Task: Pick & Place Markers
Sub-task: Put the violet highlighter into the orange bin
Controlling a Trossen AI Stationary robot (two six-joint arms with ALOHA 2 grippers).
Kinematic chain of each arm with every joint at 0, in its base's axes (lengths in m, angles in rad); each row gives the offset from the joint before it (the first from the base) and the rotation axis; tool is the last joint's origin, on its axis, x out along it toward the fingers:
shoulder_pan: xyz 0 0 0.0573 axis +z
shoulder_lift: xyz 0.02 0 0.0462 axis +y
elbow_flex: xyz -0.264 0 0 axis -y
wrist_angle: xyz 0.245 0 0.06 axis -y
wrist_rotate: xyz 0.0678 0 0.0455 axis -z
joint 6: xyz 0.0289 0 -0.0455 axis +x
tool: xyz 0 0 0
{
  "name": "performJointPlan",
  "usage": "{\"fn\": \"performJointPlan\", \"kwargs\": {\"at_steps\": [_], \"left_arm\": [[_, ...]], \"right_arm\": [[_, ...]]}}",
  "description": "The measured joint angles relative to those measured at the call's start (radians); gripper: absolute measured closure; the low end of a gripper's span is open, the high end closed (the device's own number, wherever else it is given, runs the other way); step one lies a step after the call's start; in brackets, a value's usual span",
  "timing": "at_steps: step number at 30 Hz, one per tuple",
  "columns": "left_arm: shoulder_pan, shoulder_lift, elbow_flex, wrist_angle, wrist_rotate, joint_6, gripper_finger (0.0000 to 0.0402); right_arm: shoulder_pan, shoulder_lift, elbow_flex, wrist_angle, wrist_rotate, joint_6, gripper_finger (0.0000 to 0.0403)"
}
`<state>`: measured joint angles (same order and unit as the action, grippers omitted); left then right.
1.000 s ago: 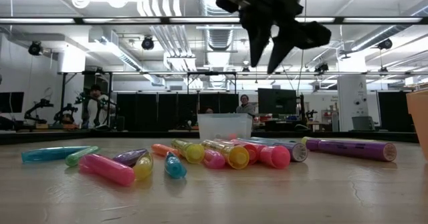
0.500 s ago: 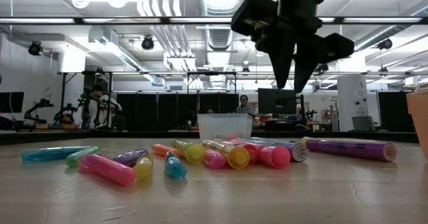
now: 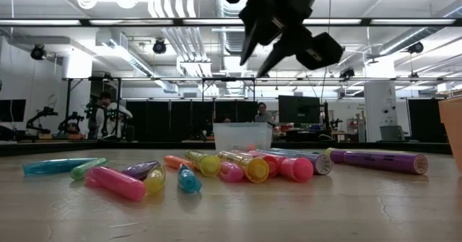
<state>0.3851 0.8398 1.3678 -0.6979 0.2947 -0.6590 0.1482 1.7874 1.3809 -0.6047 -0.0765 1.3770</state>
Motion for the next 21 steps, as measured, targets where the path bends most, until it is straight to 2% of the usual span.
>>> {"fn": "performJointPlan", "kwargs": {"at_steps": [5, 15, 21], "left_arm": [[0.0, -0.001, -0.014, -0.001, 0.0, -0.001, 0.023], [0.0, -0.006, -0.029, -0.007, 0.002, -0.021, 0.023], [0.0, -0.013, -0.029, -0.009, 0.003, -0.022, 0.023]], "right_arm": [[0.0, 0.0, -0.001, 0.066, 0.0, -0.031, 0.0294], [-0.059, 0.0, -0.001, 0.06, 0.032, -0.081, 0.0306], [-0.087, 0.0, -0.002, 0.047, 0.004, -0.095, 0.0314]]}}
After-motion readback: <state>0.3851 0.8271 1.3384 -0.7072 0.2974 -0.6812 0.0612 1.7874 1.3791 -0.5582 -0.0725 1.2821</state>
